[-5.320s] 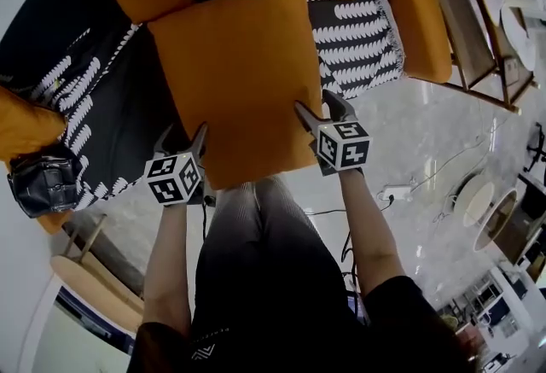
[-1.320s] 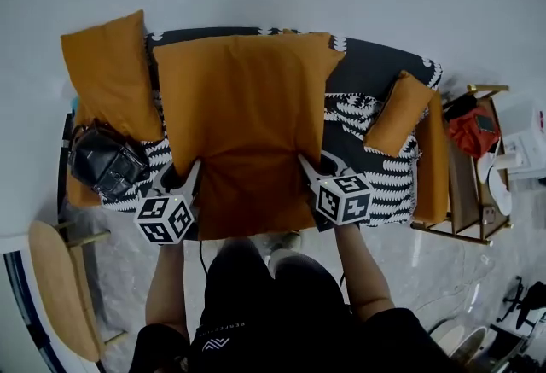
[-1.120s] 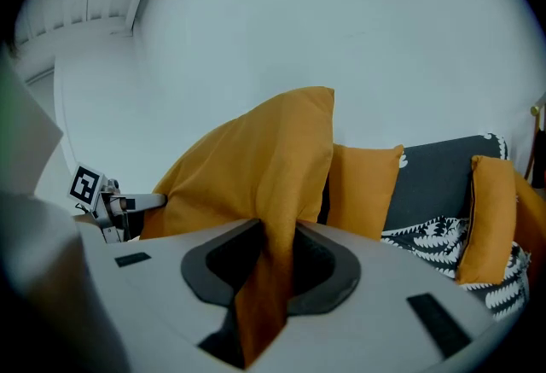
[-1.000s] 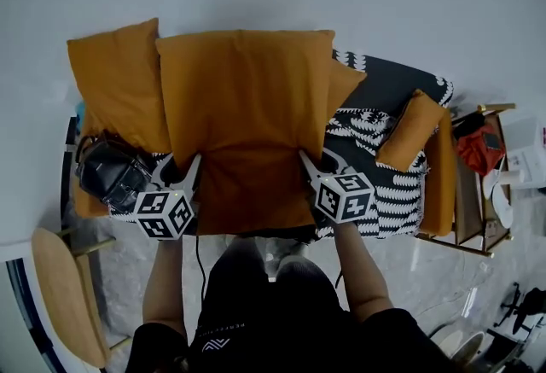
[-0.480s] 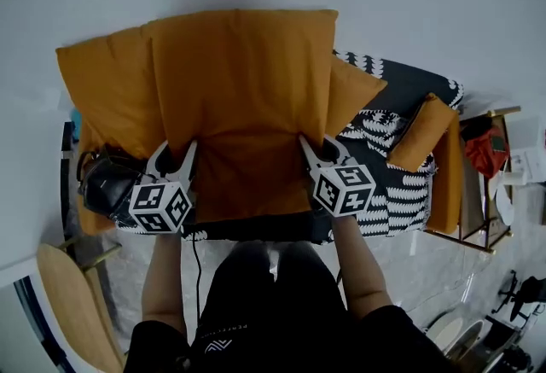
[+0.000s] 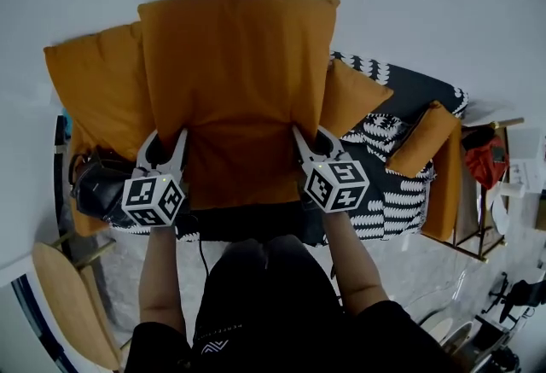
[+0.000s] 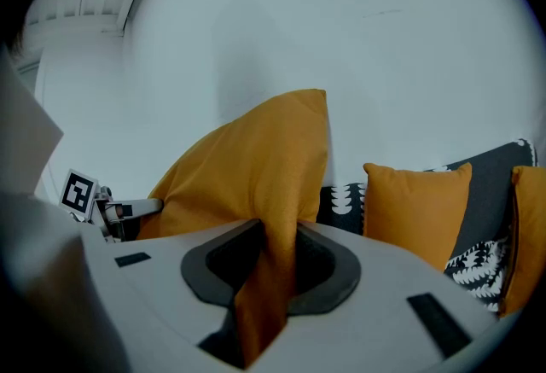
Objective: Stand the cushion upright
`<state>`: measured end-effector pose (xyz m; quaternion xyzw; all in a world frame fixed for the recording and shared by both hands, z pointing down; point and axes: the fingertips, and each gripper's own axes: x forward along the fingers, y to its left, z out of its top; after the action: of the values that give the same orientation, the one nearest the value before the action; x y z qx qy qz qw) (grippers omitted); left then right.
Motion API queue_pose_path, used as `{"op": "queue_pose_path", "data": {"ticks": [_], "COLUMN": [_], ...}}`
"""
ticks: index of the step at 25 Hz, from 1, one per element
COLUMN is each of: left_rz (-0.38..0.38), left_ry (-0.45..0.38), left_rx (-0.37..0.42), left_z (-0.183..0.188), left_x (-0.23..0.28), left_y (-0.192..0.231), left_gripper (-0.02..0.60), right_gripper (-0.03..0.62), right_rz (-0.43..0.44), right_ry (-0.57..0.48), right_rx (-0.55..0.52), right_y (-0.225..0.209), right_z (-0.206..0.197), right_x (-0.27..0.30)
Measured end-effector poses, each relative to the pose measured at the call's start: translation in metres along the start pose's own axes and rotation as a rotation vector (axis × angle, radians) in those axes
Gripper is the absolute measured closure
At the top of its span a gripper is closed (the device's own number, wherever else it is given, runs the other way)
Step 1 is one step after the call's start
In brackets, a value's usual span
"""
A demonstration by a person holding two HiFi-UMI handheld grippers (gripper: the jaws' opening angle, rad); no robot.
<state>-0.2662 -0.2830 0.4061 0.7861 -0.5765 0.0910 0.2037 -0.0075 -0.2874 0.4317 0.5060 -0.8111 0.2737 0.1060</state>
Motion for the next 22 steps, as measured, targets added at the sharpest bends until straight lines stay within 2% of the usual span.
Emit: {"op": "queue_pose_path", "data": {"ticks": [22], "left_rz": [0.038], "left_ry": [0.116], "left_rx": [-0.002], "left_z": [-0.056], "left_x": [0.07], "left_y": [0.032], "left_gripper": [0.403], "right_gripper": [0.502], "right_rz": [-0.021], "right_ry": [0.074], "right_rx": [0.021], "right_y": [-0.037], "right_z": [-0.035], "right_x": [0.062]}}
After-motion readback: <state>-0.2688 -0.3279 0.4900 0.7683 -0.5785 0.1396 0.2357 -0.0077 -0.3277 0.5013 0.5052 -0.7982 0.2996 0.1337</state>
